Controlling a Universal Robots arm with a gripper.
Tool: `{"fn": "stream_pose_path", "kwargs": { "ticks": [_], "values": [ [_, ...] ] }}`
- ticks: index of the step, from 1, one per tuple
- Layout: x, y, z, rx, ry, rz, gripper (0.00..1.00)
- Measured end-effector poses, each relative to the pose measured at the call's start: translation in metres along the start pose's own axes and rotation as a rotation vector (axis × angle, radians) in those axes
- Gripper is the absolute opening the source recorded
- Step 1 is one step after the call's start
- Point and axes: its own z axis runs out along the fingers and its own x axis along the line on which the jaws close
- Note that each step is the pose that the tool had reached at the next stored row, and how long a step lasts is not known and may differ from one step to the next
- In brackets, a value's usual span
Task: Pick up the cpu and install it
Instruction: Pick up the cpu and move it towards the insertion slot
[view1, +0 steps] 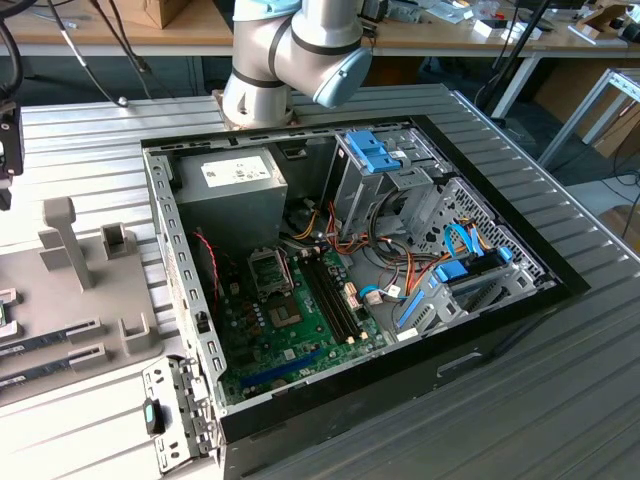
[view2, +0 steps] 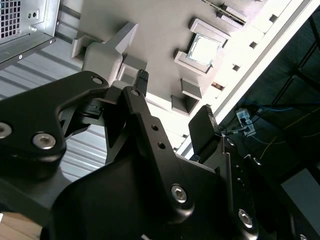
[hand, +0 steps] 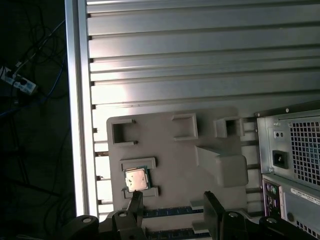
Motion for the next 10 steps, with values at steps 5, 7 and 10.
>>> {"fn": "stream_pose_path", "kwargs": {
  "ticks": [5, 7, 10],
  "values": [
    [0.0004, -0.0001, 0.0012, 0.0, 0.0, 0.0, 0.6],
    [0.0005, -0.0001, 0.0016, 0.0001, 0.0001, 0.0, 0.6],
    [0.0008, -0.0002, 0.0023, 0.0, 0.0, 0.0, 0.6]
  ]
}}
